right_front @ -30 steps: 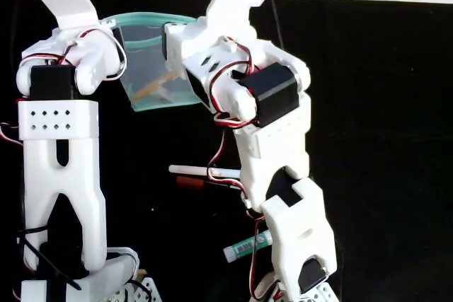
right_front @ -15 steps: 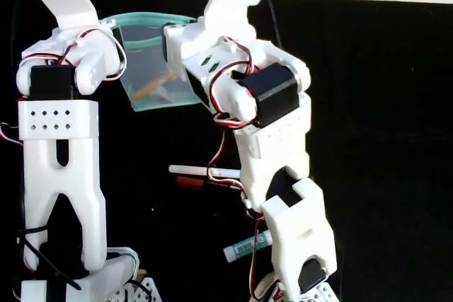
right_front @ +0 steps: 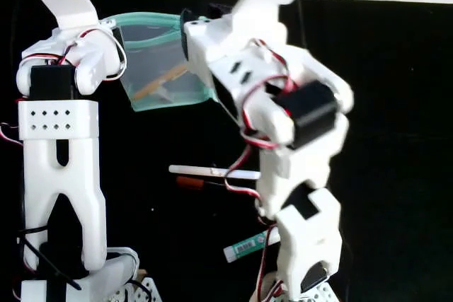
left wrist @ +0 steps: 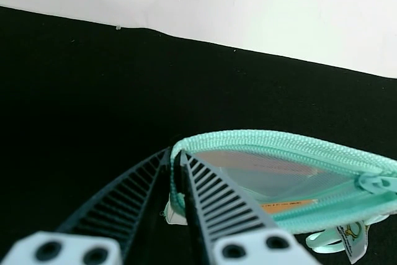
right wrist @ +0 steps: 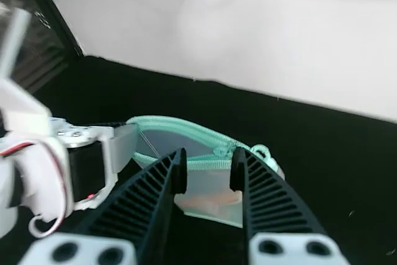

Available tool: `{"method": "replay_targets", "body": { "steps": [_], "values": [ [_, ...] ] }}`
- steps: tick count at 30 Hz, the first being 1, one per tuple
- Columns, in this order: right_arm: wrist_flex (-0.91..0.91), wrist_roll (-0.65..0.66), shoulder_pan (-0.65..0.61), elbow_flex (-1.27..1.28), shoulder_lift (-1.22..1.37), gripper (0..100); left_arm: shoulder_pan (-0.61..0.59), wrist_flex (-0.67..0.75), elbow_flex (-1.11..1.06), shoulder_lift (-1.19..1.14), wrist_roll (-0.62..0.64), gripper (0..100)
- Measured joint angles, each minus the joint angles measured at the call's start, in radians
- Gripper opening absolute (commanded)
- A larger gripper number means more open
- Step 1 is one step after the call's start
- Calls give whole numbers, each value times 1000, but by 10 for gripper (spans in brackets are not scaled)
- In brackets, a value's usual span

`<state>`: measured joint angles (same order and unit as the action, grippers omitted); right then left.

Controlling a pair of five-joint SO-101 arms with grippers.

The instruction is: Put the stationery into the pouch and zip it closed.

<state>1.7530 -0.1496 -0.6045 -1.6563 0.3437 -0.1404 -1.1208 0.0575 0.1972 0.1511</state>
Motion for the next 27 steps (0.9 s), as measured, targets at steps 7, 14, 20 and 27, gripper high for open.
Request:
{"method": "replay_targets", "body": {
  "steps": [7, 14, 20, 27],
  "values": [
    [0, 97, 0, 445, -296, 127, 0, 0, 0, 0, 0, 7],
    [0, 106, 0, 1089, -597, 125, 0, 0, 0, 0, 0, 7],
    [0, 106, 0, 1409, -687, 124, 0, 0, 0, 0, 0, 7],
    [0, 109, 0, 1570, -729, 124, 0, 0, 0, 0, 0, 7]
  ]
}}
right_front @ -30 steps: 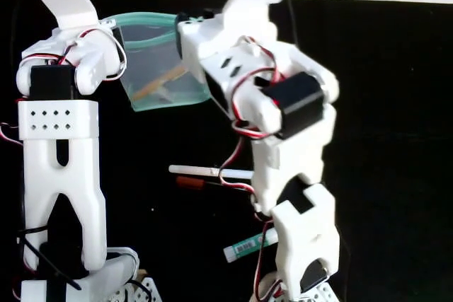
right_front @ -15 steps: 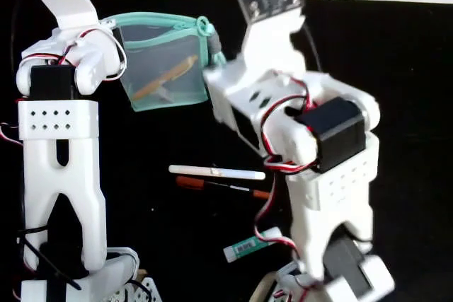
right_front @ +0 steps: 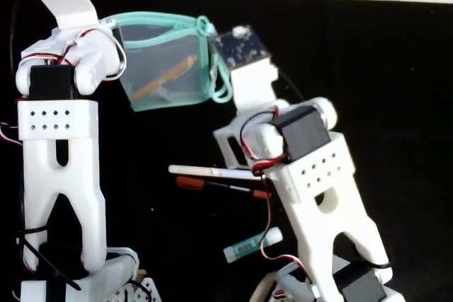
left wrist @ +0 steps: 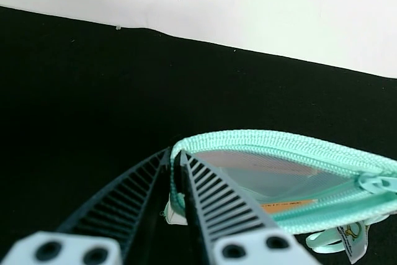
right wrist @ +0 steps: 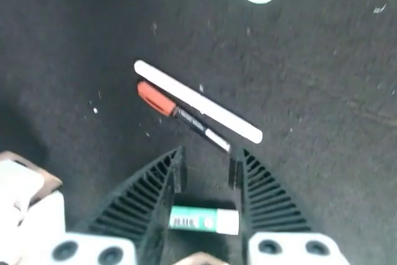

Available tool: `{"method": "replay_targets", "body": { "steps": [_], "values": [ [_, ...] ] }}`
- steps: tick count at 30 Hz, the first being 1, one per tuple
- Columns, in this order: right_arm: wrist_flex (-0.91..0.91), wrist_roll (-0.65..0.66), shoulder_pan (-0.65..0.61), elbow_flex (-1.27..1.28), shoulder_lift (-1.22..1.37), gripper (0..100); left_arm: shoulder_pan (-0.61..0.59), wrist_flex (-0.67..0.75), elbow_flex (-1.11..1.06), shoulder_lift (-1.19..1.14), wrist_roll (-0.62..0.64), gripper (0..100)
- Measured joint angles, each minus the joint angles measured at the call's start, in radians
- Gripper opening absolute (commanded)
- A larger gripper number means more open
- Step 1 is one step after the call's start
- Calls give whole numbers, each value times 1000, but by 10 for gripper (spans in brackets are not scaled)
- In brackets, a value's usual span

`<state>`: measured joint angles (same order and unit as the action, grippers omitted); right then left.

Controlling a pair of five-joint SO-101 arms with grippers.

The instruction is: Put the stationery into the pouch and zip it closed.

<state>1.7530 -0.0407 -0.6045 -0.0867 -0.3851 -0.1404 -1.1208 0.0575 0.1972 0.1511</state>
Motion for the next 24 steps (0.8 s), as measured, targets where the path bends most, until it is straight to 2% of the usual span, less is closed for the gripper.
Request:
{"method": "replay_targets", "body": {
  "steps": [6, 11, 17, 24],
  "values": [
    [0, 11, 3, 215, 0, 124, 0, 0, 0, 0, 0, 7],
    [0, 219, 3, 387, 0, 124, 0, 0, 0, 0, 0, 7],
    [0, 373, -2, 486, 0, 126, 0, 0, 0, 0, 0, 7],
    [0, 555, -161, 628, 0, 127, 0, 0, 0, 0, 0, 7]
  ]
}}
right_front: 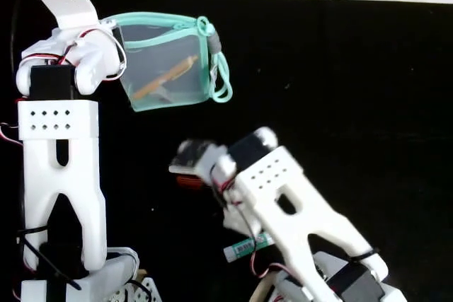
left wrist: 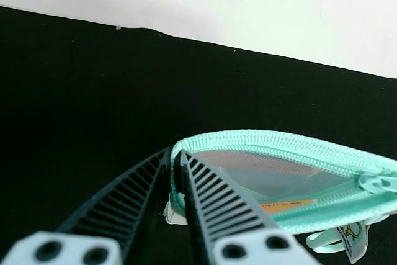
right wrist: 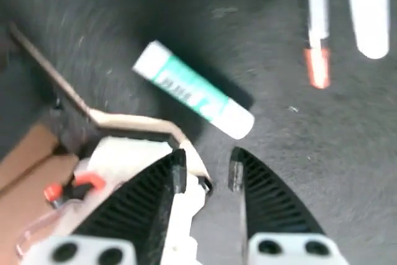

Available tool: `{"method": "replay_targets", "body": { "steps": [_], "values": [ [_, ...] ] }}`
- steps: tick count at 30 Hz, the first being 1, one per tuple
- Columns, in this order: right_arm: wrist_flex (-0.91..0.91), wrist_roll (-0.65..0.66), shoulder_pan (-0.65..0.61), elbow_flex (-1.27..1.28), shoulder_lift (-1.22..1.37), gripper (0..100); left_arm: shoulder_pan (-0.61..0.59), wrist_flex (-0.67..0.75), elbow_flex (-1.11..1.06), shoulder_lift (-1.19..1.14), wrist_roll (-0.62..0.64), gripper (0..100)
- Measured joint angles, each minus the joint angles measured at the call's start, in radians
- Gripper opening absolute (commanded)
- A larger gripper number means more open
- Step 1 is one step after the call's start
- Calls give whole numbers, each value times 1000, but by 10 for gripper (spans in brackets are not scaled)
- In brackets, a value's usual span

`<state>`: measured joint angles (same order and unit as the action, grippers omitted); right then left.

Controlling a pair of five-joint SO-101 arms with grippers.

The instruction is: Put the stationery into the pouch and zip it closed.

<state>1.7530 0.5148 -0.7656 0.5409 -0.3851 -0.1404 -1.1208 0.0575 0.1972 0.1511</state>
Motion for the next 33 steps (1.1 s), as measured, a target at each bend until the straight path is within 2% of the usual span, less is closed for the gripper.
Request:
{"method": "replay_targets", "body": {
  "steps": [5, 12, 23, 33],
  "values": [
    [0, 112, -95, 80, 0, 131, 0, 0, 0, 0, 0, 7],
    [-21, 221, -135, 146, 0, 310, 0, 0, 0, 0, 0, 7],
    [-224, 400, -135, 296, 0, 310, 0, 0, 0, 0, 0, 7],
    [-434, 422, -135, 410, 0, 310, 0, 0, 0, 0, 0, 7]
  ]
}}
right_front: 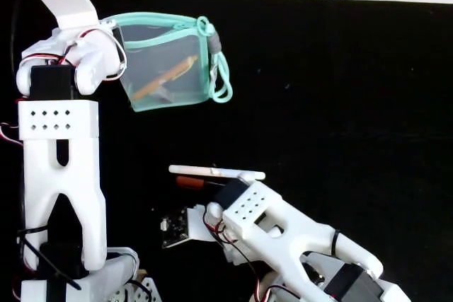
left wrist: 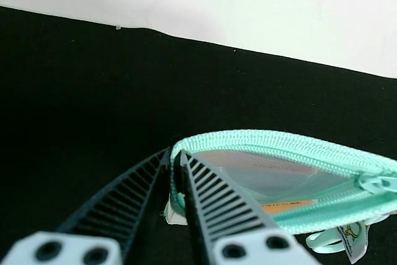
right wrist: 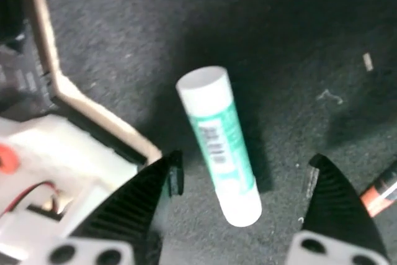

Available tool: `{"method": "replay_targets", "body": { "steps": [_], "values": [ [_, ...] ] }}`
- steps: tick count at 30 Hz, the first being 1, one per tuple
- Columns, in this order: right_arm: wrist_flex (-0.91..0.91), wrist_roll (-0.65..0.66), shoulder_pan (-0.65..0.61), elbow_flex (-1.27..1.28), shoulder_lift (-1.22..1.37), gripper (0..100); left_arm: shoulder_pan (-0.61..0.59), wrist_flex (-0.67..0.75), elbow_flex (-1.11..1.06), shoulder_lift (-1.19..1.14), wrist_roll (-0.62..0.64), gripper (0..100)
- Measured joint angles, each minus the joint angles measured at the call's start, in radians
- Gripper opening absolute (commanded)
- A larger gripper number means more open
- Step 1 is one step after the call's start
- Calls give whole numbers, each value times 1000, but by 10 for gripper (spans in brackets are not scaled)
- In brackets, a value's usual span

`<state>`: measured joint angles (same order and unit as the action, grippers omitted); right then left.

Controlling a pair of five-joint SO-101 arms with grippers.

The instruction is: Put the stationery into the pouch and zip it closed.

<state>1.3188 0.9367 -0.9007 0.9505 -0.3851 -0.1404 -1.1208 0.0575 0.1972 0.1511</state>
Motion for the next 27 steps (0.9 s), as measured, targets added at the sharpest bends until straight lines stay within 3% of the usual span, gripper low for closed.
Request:
{"method": "replay_targets", "body": {
  "steps": [20, 27],
  "values": [
    [-166, 0, -21, 101, 23, 300, 26, 0, -11, 0, 0, 7],
    [-170, 0, -14, -5, 126, 0, 26, 0, -11, 0, 0, 7]
  ]
}}
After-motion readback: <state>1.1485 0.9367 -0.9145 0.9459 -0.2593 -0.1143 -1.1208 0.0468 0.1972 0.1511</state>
